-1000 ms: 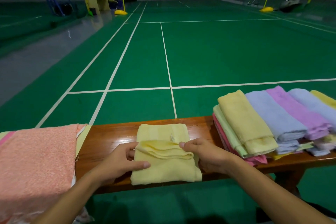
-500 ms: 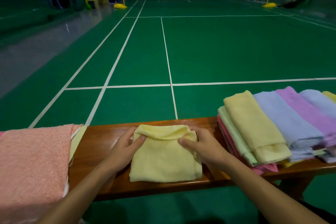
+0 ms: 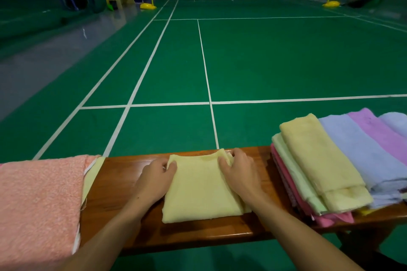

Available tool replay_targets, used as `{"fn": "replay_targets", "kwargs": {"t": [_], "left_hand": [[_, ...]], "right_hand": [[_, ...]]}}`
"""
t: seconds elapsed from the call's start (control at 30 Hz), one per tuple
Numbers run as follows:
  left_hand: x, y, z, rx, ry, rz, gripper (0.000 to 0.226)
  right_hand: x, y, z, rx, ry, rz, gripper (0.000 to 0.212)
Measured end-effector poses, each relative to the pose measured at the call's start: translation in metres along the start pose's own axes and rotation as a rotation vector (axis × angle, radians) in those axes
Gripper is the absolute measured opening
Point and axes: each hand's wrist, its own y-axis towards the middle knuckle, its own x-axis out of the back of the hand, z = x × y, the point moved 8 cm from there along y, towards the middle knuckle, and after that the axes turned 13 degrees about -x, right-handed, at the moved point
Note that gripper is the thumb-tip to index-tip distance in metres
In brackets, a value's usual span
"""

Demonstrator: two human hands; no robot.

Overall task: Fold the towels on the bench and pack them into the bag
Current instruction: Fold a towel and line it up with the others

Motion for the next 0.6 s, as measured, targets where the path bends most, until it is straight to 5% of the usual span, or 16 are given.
{"fn": "replay_targets", "kwargs": {"t": [0.23,0.37,0.47,0.6], "left_hand": [[0.027,-0.007,0.004,-0.02,0.461,-0.091,0.038],[0.034,-0.019,-0.04,-0.318,0.51,-0.221,0.021],[0.0,-0.026,-0.051,-0.507,0.458,-0.019,0.043],[-0.042,-0.032,-0.038,-0.508,0.513,0.31,0.069]], "right_hand": [[0.006,-0.001,0.006,0.037,-0.263,-0.146,0.032],[0.021,-0.005,0.015,0.207,-0.323,-0.282,0.036],[0.003,-0.024,0.029,0.45,-0.331,-0.119,0.043],[-0.038,-0.045,0.014,0.584,-0.507,0.202,0.064]]}}
